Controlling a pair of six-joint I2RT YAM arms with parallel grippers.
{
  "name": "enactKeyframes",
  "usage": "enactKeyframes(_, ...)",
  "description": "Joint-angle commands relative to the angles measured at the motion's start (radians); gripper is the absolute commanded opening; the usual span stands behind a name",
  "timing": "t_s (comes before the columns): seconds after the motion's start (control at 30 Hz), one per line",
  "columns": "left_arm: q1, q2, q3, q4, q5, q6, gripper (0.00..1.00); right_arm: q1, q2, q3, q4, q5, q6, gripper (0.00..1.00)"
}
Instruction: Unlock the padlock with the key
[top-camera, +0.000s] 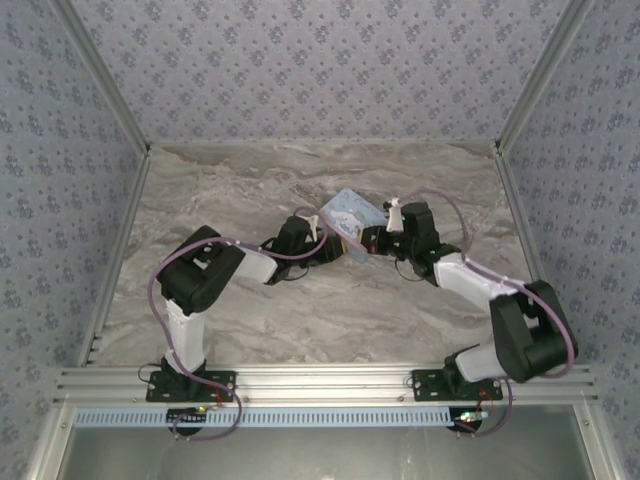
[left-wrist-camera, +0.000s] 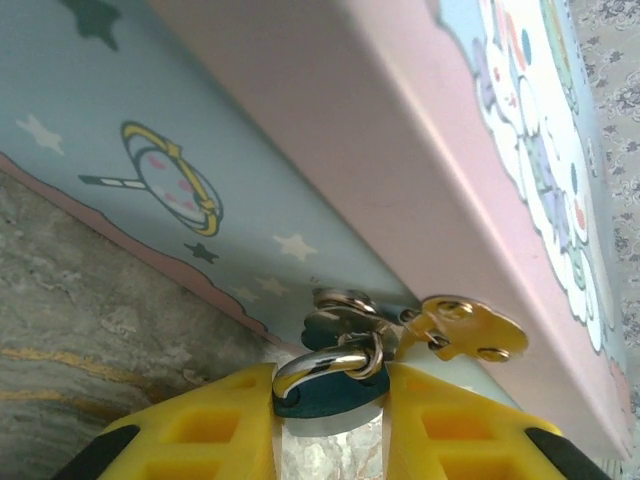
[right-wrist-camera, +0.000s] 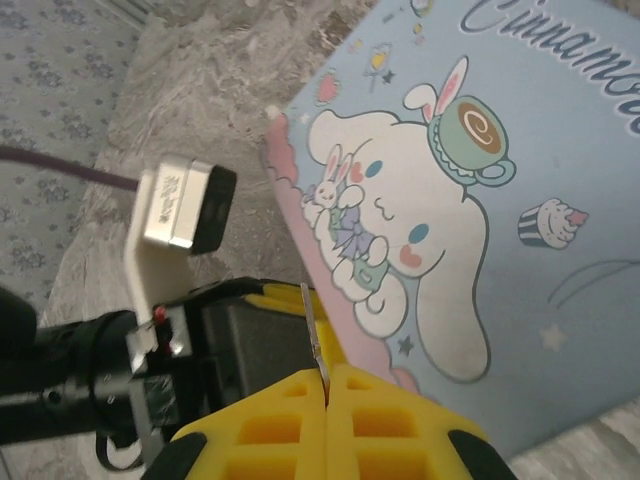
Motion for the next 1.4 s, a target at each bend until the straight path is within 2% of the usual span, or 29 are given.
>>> enactKeyframes(0.0, -0.019, -0.074, 0.028, -0.032, -0.012, -0.01, 0.26, 0.012, -0.094, -0.074, -0.08, 0.033, -0.125, 0.0)
enactKeyframes(0.13, -0.035, -0.109, 0.033, -0.062, -0.024, -0.041, 0.26, 0.04, -0.198, -0.182, -0.084, 0.058, -0.19, 0.0)
enactKeyframes(0.33, -0.061, -0.131, 0.057, -0.084, -0.03, -0.087, 0.26, 0.093, -0.284, -0.342, 0.041, 0.113, -0.209, 0.0)
enactKeyframes(0.73, -0.087, -0.126, 0.078, -0.085, -0.025, -0.13, 0.26, 0.167, -0.153, -0.334, 0.156, 0.26, -0.295, 0.0)
enactKeyframes(0.9, -0.091, -0.126, 0.089, -0.11, -0.022, -0.142, 0.25, 0.173, -0.11, -0.33, 0.229, 0.285, -0.339, 0.0)
enactKeyframes(1.37, -0.092, -0.125, 0.093, -0.12, -0.013, -0.165, 0.24, 0.174, -0.004, -0.276, 0.276, 0.284, -0.385, 0.0)
